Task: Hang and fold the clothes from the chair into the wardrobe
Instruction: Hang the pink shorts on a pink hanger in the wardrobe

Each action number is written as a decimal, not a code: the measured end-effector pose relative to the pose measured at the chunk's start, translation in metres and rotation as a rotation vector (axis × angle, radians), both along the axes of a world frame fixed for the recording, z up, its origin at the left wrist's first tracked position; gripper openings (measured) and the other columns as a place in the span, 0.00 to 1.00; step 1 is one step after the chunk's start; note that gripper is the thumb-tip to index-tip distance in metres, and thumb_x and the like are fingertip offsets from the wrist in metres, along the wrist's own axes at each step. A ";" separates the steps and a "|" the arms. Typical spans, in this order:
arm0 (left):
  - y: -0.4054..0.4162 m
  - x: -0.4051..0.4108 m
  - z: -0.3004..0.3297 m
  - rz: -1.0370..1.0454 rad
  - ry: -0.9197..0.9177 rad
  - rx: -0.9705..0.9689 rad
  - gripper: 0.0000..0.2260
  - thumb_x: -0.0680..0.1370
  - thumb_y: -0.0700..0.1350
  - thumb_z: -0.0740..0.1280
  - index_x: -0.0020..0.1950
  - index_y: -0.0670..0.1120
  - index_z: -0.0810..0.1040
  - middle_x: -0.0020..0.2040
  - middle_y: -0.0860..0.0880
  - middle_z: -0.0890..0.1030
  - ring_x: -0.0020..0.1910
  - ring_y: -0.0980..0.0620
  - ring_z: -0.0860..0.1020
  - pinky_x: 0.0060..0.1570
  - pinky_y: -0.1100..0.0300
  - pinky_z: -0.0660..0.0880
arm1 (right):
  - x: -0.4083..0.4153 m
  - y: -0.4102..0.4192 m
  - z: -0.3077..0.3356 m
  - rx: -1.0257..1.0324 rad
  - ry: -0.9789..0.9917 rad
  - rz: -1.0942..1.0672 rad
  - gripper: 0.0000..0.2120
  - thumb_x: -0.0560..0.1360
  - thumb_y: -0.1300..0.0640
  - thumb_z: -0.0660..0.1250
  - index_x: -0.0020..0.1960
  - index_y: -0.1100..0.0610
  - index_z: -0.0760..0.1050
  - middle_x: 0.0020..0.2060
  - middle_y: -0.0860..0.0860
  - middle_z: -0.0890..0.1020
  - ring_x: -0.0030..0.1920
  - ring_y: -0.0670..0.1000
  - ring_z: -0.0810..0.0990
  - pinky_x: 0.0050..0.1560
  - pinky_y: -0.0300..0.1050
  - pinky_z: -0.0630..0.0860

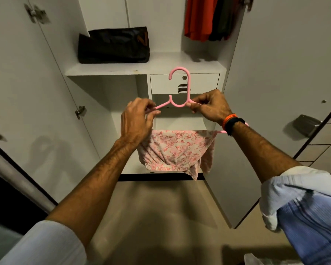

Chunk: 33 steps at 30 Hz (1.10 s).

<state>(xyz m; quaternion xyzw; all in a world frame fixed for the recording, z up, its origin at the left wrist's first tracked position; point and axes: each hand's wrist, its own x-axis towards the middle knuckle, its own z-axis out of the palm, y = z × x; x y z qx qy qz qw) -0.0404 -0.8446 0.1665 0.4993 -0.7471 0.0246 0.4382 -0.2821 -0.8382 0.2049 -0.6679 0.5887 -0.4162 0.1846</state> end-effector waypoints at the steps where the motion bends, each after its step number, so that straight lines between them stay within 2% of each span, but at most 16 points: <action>1: -0.004 -0.002 0.004 0.011 -0.023 0.021 0.12 0.76 0.51 0.72 0.55 0.45 0.80 0.51 0.46 0.81 0.50 0.49 0.77 0.50 0.57 0.73 | 0.001 0.000 0.000 0.003 0.003 0.005 0.07 0.72 0.52 0.75 0.46 0.56 0.86 0.36 0.49 0.85 0.37 0.45 0.80 0.40 0.39 0.77; 3: -0.013 -0.007 0.012 0.012 -0.089 0.115 0.16 0.77 0.53 0.70 0.60 0.45 0.79 0.56 0.46 0.80 0.55 0.47 0.76 0.56 0.55 0.72 | 0.003 -0.002 0.001 0.001 -0.008 0.012 0.06 0.72 0.52 0.75 0.44 0.54 0.85 0.36 0.49 0.85 0.37 0.44 0.80 0.39 0.37 0.75; 5: -0.019 -0.010 0.019 -0.038 -0.109 0.223 0.15 0.79 0.52 0.67 0.60 0.45 0.79 0.53 0.45 0.81 0.52 0.47 0.78 0.57 0.51 0.75 | 0.007 -0.004 0.003 -0.005 -0.016 0.014 0.06 0.72 0.51 0.75 0.43 0.53 0.85 0.36 0.48 0.85 0.38 0.44 0.80 0.40 0.38 0.74; 8: -0.028 -0.009 0.025 -0.099 -0.093 0.312 0.12 0.81 0.52 0.64 0.54 0.45 0.80 0.44 0.47 0.83 0.40 0.51 0.78 0.47 0.52 0.79 | 0.010 -0.007 0.006 -0.006 -0.019 0.011 0.07 0.72 0.51 0.75 0.43 0.54 0.85 0.37 0.49 0.85 0.40 0.46 0.81 0.43 0.40 0.76; 10: -0.032 -0.008 0.031 -0.128 -0.006 0.340 0.10 0.81 0.50 0.65 0.52 0.44 0.81 0.42 0.48 0.82 0.36 0.55 0.75 0.39 0.59 0.74 | 0.013 -0.010 0.008 -0.030 -0.019 -0.002 0.08 0.72 0.50 0.75 0.44 0.55 0.85 0.37 0.49 0.85 0.41 0.47 0.82 0.45 0.42 0.78; 12: -0.037 -0.008 0.040 -0.141 0.105 0.343 0.09 0.81 0.48 0.65 0.52 0.44 0.81 0.42 0.49 0.81 0.37 0.55 0.74 0.39 0.62 0.70 | 0.017 -0.012 0.012 -0.069 -0.015 -0.022 0.09 0.73 0.49 0.74 0.48 0.54 0.85 0.39 0.49 0.85 0.42 0.48 0.82 0.45 0.42 0.78; 15: -0.048 -0.008 0.055 -0.141 0.173 0.340 0.08 0.80 0.47 0.67 0.53 0.44 0.82 0.44 0.49 0.81 0.44 0.52 0.77 0.47 0.57 0.76 | 0.024 -0.020 0.023 -0.148 0.029 -0.060 0.10 0.75 0.51 0.72 0.52 0.56 0.84 0.40 0.48 0.84 0.41 0.44 0.80 0.42 0.37 0.75; 17: -0.053 -0.009 0.060 -0.108 0.189 0.285 0.09 0.78 0.47 0.69 0.54 0.44 0.82 0.49 0.47 0.82 0.49 0.50 0.78 0.53 0.54 0.76 | 0.029 -0.023 0.029 -0.222 0.063 -0.105 0.10 0.75 0.51 0.72 0.52 0.56 0.84 0.39 0.45 0.83 0.39 0.39 0.78 0.39 0.34 0.72; 20: -0.060 -0.002 0.066 0.030 0.170 -0.026 0.10 0.75 0.47 0.74 0.53 0.45 0.80 0.52 0.47 0.79 0.53 0.49 0.74 0.51 0.59 0.70 | 0.037 -0.034 0.038 -0.261 0.090 -0.155 0.11 0.75 0.50 0.72 0.52 0.56 0.85 0.39 0.44 0.82 0.37 0.37 0.77 0.38 0.32 0.70; 22: -0.069 0.000 0.068 -0.041 0.096 -0.086 0.09 0.74 0.46 0.74 0.51 0.44 0.80 0.50 0.48 0.81 0.51 0.49 0.76 0.50 0.58 0.72 | 0.041 -0.043 0.048 -0.266 0.107 -0.169 0.11 0.75 0.50 0.72 0.52 0.56 0.85 0.38 0.44 0.83 0.36 0.36 0.78 0.37 0.31 0.71; 25: -0.091 -0.001 0.065 -0.148 -0.155 0.115 0.11 0.78 0.47 0.70 0.57 0.44 0.81 0.54 0.47 0.83 0.54 0.49 0.79 0.61 0.52 0.75 | 0.042 -0.063 0.060 -0.254 0.104 -0.199 0.11 0.75 0.50 0.72 0.52 0.56 0.85 0.39 0.47 0.84 0.35 0.36 0.78 0.35 0.28 0.69; 26: -0.093 -0.001 0.060 -0.163 -0.222 0.180 0.12 0.79 0.48 0.67 0.58 0.44 0.81 0.53 0.46 0.83 0.53 0.49 0.80 0.61 0.52 0.75 | 0.041 -0.064 0.061 -0.256 0.111 -0.213 0.11 0.75 0.50 0.72 0.52 0.56 0.85 0.39 0.47 0.84 0.35 0.37 0.78 0.36 0.29 0.70; 29: -0.126 -0.005 0.062 -0.192 -0.344 0.249 0.13 0.81 0.51 0.64 0.58 0.46 0.82 0.52 0.47 0.84 0.50 0.48 0.81 0.61 0.50 0.75 | 0.033 -0.093 0.082 -0.293 0.109 -0.254 0.11 0.75 0.49 0.72 0.53 0.55 0.85 0.39 0.47 0.84 0.38 0.42 0.81 0.43 0.38 0.76; 33: -0.182 -0.016 0.082 -0.213 -0.349 0.210 0.13 0.81 0.50 0.65 0.61 0.46 0.80 0.56 0.47 0.83 0.53 0.48 0.80 0.62 0.50 0.75 | 0.020 -0.146 0.109 -0.365 0.133 -0.274 0.11 0.75 0.49 0.72 0.53 0.55 0.85 0.40 0.48 0.85 0.43 0.49 0.83 0.50 0.49 0.81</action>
